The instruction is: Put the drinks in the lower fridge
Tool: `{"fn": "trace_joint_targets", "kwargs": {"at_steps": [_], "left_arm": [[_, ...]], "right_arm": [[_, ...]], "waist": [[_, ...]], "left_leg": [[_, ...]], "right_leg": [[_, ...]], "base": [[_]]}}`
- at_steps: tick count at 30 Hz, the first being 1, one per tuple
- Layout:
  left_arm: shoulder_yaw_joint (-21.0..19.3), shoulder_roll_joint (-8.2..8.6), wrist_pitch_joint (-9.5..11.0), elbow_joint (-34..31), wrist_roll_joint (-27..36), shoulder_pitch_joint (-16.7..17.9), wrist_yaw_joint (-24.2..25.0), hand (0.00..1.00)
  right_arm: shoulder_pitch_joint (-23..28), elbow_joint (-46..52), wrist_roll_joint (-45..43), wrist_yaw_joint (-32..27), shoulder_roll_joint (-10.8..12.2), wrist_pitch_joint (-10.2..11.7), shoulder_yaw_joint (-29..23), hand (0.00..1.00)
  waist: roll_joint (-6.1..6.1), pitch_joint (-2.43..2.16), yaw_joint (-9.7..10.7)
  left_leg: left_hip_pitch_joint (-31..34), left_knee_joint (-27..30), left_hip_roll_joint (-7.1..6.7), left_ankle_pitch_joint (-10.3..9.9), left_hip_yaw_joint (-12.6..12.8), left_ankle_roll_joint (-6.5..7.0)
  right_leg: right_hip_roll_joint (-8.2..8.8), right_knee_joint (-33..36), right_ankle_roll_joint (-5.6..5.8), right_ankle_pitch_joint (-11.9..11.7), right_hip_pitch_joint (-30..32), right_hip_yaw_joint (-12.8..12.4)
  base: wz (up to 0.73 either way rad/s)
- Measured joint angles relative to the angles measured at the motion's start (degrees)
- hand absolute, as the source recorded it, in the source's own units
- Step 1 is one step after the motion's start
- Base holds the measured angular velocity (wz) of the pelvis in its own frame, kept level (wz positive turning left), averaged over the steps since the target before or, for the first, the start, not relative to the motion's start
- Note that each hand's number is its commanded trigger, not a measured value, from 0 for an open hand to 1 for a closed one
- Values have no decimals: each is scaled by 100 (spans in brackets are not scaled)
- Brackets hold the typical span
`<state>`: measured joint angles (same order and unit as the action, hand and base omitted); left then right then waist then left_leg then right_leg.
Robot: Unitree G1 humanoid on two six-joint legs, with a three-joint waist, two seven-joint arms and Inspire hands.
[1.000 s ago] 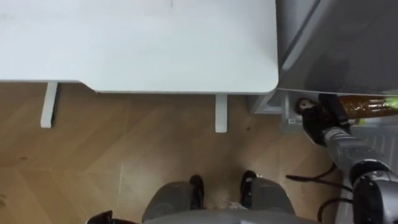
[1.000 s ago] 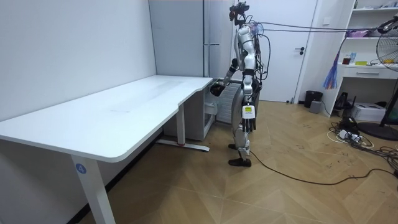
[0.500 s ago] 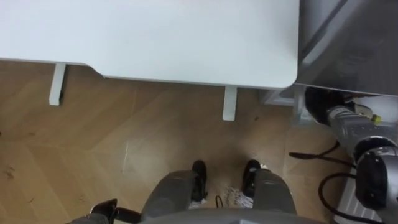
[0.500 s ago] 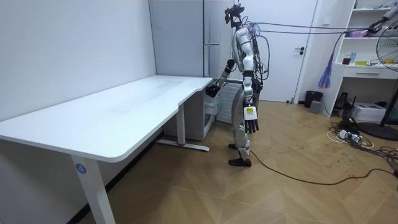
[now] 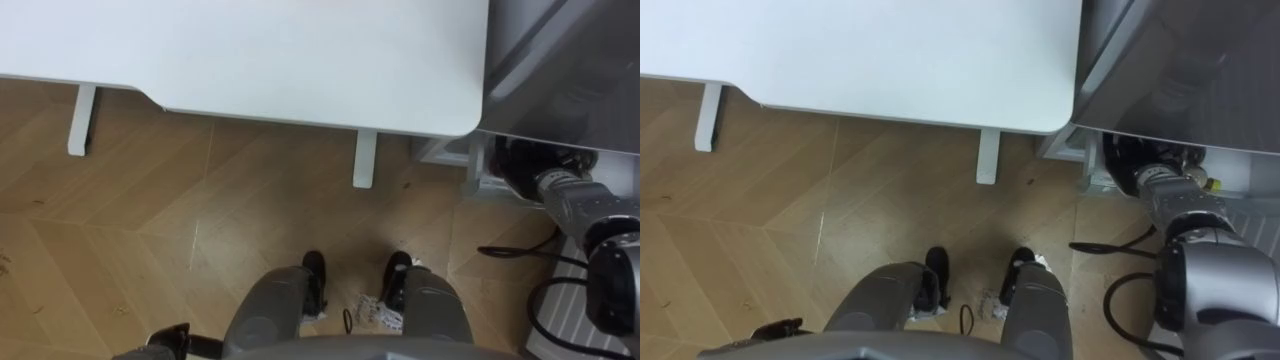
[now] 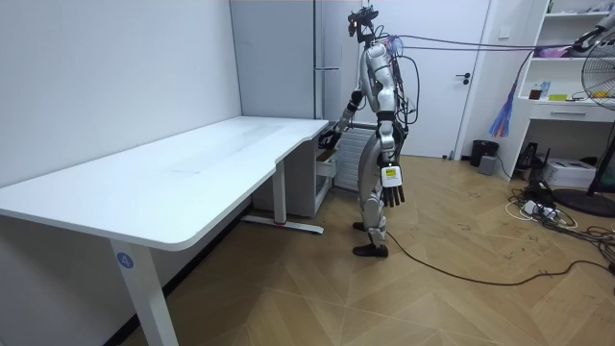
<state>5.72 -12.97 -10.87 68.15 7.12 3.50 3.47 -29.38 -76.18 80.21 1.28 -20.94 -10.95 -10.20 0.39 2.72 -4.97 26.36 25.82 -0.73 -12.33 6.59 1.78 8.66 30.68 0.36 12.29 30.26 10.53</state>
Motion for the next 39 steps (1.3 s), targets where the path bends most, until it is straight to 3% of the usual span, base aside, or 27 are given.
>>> {"fn": "trace_joint_targets", "kwargs": {"at_steps": [15,27,28,33,35,39], "left_arm": [[-7,-64,50,-161,-53,-97,-176,0],[-22,-145,146,-153,-47,-95,-175,0],[-68,-145,144,-158,-46,-90,-180,0],[-134,-147,152,-157,4,-60,-203,0],[-171,-146,178,-166,0,-41,-182,0],[-564,-148,251,-169,30,176,-199,0]], "right_arm": [[-99,-155,-62,16,-212,-65,3,0],[55,-266,-230,220,-290,-166,-4,0],[108,-266,-318,229,-290,-166,-9,0],[396,-258,-576,269,-291,-166,-25,0],[508,-259,-584,270,-290,-165,-118,0],[955,-221,-584,304,-289,-80,-485,0]], "waist": [[-16,-18,10],[-7,-38,123],[-7,-45,141],[-14,-170,189],[-14,-186,248],[-88,-264,411]], "left_leg": [[206,246,4,-25,123,59],[76,287,6,-28,83,64],[0,255,11,-29,71,65],[-329,76,24,-30,85,63],[-499,-8,34,-29,79,61],[-942,-260,115,-29,128,51]], "right_leg": [[41,208,21,4,180,-90],[55,156,13,-8,-45,65],[39,115,19,-12,-127,66],[-11,-21,30,-21,-447,50],[-45,-130,44,-36,-628,59],[-175,-554,62,-137,-1137,74]], "base": [[2],[3],[0],[-2],[-3],[-8]]}}
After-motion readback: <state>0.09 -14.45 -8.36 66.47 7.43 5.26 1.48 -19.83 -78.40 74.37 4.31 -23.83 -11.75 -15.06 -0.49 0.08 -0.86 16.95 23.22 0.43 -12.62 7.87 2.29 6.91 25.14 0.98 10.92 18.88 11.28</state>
